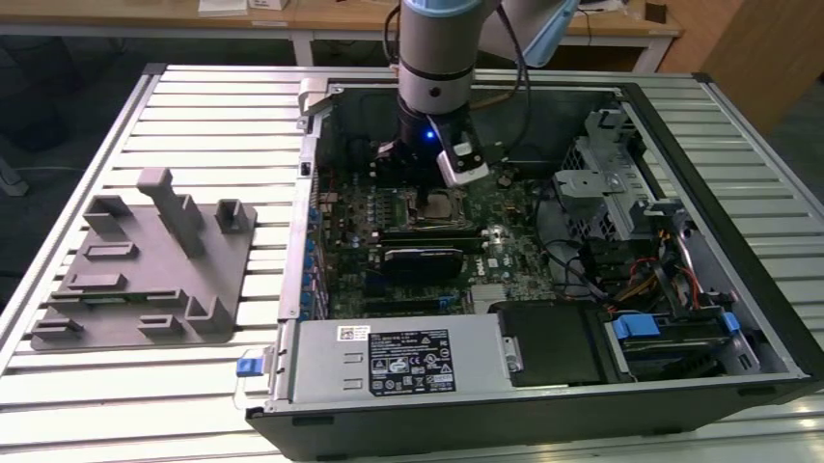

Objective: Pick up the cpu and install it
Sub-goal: 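Close the cpu cover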

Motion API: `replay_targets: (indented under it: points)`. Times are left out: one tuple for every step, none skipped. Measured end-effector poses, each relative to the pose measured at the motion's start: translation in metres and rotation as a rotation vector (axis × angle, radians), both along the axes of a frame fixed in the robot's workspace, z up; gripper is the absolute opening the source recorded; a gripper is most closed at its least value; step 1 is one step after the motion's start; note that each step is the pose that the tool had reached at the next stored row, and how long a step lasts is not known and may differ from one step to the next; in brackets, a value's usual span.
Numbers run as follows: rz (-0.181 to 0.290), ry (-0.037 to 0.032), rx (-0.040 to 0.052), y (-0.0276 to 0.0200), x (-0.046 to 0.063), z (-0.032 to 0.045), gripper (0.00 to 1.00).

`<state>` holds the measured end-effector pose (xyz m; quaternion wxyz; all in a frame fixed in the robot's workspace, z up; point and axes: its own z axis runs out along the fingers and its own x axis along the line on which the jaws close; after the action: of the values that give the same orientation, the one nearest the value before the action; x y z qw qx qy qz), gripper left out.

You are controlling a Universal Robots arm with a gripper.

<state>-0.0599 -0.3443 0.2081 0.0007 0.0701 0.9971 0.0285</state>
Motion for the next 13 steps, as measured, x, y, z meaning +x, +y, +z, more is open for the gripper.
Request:
replay_targets:
  points:
    - [0.0,0.0,0.0,0.0,-0.0001,-0.0012,0.11]
    - [0.0,0.0,0.0001,0.0,-0.0002,-0.0025,0.11]
    - [0.0,0.0,0.0,0.0,-0.0003,-0.0036,0.11]
    - [0.0,0.0,0.0,0.0,-0.0004,-0.0044,0.11]
    - [0.0,0.0001,-0.0001,0.0,-0.0005,-0.0046,0.11]
    - [0.0,0.0001,-0.0001,0.0,-0.0005,-0.0045,0.11]
    - [0.0,0.0002,-0.0002,0.0,-0.0005,-0.0045,0.11]
    - [0.0,0.0001,-0.0002,0.0,-0.0005,-0.0046,0.11]
    - [0.0,0.0,0.0,0.0,-0.0005,-0.0047,0.11]
    - [0.0,-0.0001,0.0001,0.0,-0.0007,-0.0047,0.11]
    - [-0.001,-0.0004,0.0002,0.0,-0.0013,-0.0049,0.11]
    - [-0.001,-0.0008,0.0003,0.0,-0.0023,-0.0051,0.11]
    - [0.0,-0.0011,0.0001,0.0,-0.0031,-0.0053,0.11]
